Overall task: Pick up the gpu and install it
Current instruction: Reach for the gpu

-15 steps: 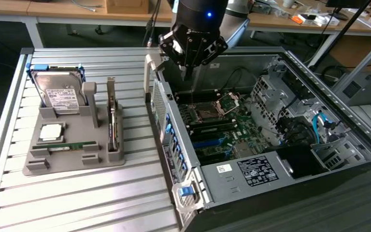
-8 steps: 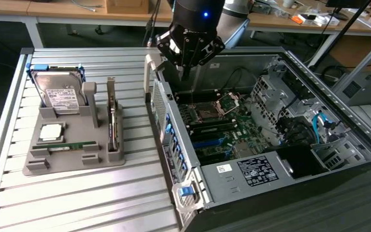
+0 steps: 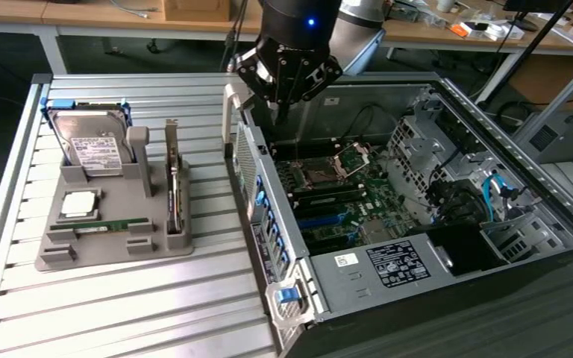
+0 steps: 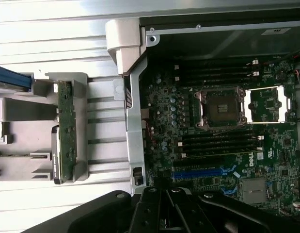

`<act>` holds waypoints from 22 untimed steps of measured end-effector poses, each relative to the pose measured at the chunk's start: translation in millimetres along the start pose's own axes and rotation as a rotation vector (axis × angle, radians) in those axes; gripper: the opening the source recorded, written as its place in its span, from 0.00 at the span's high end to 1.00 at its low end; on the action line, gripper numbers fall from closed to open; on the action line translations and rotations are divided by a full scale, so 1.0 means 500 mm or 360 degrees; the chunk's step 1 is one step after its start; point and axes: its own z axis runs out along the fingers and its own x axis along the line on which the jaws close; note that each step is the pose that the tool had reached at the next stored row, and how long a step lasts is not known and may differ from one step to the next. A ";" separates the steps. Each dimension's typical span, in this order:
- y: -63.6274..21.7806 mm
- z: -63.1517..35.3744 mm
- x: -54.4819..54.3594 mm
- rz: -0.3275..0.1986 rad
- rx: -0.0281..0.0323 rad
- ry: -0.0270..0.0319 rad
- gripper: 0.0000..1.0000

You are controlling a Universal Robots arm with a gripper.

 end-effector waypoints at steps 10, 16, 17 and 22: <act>-0.001 0.000 0.016 0.0000 0.00000 -0.00001 0.89; -0.002 0.000 0.027 0.0000 0.00001 0.00000 0.89; -0.002 0.000 0.029 0.0000 -0.00001 -0.00001 0.89; -0.003 0.000 0.037 0.0000 0.00001 0.00000 0.89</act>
